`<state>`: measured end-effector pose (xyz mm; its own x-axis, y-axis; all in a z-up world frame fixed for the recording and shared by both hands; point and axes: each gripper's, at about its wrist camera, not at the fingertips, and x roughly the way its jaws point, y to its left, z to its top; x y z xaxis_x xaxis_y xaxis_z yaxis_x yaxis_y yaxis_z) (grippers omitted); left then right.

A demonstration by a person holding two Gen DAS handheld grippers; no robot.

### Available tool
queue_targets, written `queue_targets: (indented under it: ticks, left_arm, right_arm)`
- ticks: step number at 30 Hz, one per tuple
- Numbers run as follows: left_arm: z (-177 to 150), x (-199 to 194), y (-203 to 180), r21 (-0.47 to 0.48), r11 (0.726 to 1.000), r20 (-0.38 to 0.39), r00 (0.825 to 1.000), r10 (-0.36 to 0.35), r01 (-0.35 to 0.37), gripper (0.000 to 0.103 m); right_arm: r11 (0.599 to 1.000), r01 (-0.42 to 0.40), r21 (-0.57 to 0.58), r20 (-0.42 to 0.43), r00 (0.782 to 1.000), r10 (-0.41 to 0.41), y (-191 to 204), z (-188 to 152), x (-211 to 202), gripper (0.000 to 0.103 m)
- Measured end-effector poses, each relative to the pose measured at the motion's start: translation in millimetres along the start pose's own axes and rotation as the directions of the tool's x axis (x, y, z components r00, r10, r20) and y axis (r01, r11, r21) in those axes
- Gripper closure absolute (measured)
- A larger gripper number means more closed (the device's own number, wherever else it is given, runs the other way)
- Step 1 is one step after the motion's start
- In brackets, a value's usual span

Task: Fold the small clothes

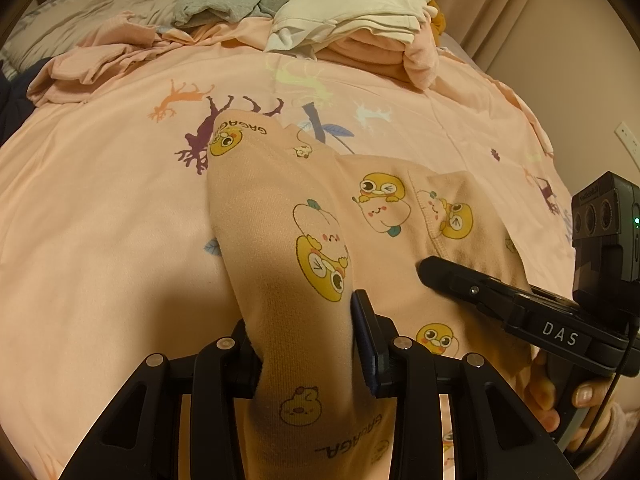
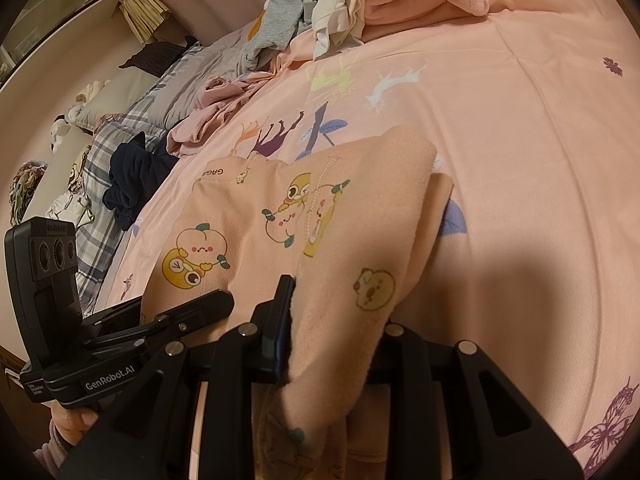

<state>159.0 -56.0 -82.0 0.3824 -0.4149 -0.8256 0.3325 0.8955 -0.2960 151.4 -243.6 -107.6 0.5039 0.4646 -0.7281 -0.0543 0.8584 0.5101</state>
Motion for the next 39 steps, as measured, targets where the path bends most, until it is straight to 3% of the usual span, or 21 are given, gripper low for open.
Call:
queue_targets:
  ticks: [39]
  left_arm:
    - [-1.3,1.9,2.2,0.001,1.000,-0.003,1.000,0.016,-0.016,0.063]
  right_arm:
    - [1.000,-0.002,0.005,-0.003,1.000,0.002,-1.6,0.1,0.3,0.073]
